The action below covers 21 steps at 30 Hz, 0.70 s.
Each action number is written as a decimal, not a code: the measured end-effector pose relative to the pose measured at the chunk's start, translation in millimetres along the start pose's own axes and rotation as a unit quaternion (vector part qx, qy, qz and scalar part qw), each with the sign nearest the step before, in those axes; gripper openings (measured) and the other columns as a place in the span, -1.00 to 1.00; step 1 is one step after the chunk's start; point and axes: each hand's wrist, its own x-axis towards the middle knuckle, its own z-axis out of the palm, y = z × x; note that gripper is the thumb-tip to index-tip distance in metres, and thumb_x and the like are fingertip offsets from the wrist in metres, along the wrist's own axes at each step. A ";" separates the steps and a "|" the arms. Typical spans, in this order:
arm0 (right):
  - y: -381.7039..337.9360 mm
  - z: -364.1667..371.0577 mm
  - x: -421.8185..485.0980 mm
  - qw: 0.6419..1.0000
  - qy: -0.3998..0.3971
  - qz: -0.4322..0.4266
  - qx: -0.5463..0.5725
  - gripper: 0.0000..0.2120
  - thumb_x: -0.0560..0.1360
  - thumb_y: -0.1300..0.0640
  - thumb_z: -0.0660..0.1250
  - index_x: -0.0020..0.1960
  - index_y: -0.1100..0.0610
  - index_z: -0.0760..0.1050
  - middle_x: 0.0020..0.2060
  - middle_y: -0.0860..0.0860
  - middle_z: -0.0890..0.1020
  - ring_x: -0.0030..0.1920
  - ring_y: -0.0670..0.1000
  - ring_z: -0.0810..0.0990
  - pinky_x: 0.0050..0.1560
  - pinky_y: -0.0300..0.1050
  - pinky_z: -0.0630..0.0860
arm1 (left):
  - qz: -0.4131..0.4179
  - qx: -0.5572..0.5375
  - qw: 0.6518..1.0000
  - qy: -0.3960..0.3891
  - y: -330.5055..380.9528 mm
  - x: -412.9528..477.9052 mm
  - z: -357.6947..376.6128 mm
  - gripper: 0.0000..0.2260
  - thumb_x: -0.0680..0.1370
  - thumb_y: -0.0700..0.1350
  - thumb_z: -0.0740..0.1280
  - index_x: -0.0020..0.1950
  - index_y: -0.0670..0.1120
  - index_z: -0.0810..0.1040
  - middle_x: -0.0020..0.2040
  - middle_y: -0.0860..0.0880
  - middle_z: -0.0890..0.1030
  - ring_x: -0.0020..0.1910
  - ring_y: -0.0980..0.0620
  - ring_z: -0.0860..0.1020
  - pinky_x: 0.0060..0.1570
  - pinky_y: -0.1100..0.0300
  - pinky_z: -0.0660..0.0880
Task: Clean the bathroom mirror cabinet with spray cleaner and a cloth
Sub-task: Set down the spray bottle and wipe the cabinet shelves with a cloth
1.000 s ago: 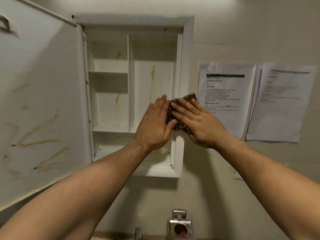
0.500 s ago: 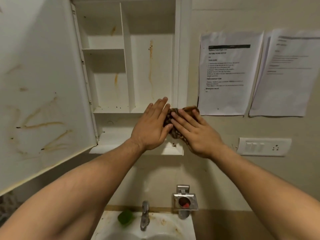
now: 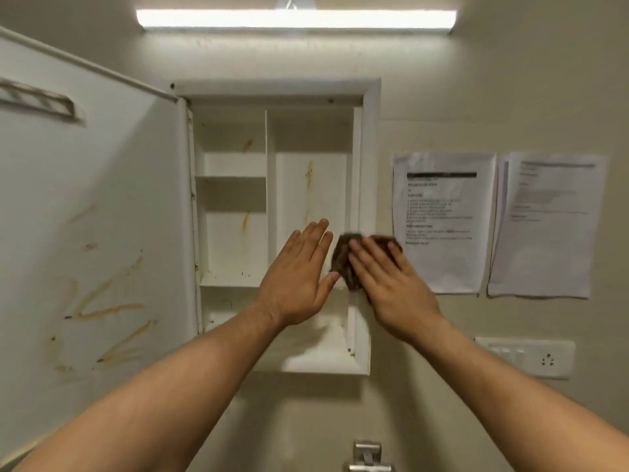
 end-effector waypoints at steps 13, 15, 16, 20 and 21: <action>66.0 -106.5 248.9 0.915 0.109 0.366 0.132 -0.41 0.70 0.09 0.09 0.67 0.13 -0.01 0.67 0.13 -0.03 0.66 0.19 -0.08 0.63 0.28 -0.11 | -0.070 0.075 0.992 0.074 -81.0 111.6 -101.2 -0.31 0.66 0.14 0.11 0.68 -0.14 -0.04 0.69 -0.14 -0.05 0.67 -0.11 -0.09 0.57 0.05 -0.22; 47.7 -98.6 263.6 0.935 0.100 0.312 0.136 -0.38 0.70 0.10 0.08 0.68 0.11 -0.09 0.68 0.11 -0.12 0.66 0.18 -0.18 0.64 0.20 -0.18 | -0.079 0.072 0.992 0.069 -97.2 108.7 -98.2 -0.30 0.67 0.18 0.08 0.69 -0.14 -0.07 0.69 -0.14 -0.08 0.67 -0.10 -0.11 0.57 0.06 -0.25; 37.7 -93.4 267.3 0.950 0.097 0.267 0.129 -0.36 0.69 0.10 0.08 0.68 0.10 -0.14 0.67 0.09 -0.16 0.66 0.15 -0.24 0.64 0.17 -0.21 | -0.076 0.073 0.992 0.063 -104.2 106.1 -96.2 -0.30 0.67 0.19 0.07 0.69 -0.14 -0.07 0.69 -0.14 -0.08 0.67 -0.09 -0.11 0.58 0.05 -0.24; 32.0 -76.5 271.5 0.985 0.105 0.100 0.091 -0.29 0.67 0.07 0.06 0.68 0.06 -0.26 0.66 0.04 -0.28 0.63 0.06 -0.36 0.63 0.14 -0.28 | -0.055 0.105 0.987 0.104 -132.9 104.4 -99.7 -0.30 0.66 0.20 0.02 0.69 -0.12 -0.09 0.70 -0.10 -0.08 0.67 -0.04 -0.13 0.63 0.02 -0.20; 35.5 -74.1 270.0 0.980 0.117 0.130 0.097 -0.29 0.67 0.06 0.06 0.68 0.05 -0.26 0.66 0.04 -0.26 0.63 0.06 -0.35 0.62 0.15 -0.31 | -0.050 0.108 0.986 0.112 -138.2 105.2 -103.3 -0.31 0.66 0.19 0.02 0.69 -0.11 -0.09 0.70 -0.09 -0.09 0.67 -0.03 -0.15 0.62 0.03 -0.21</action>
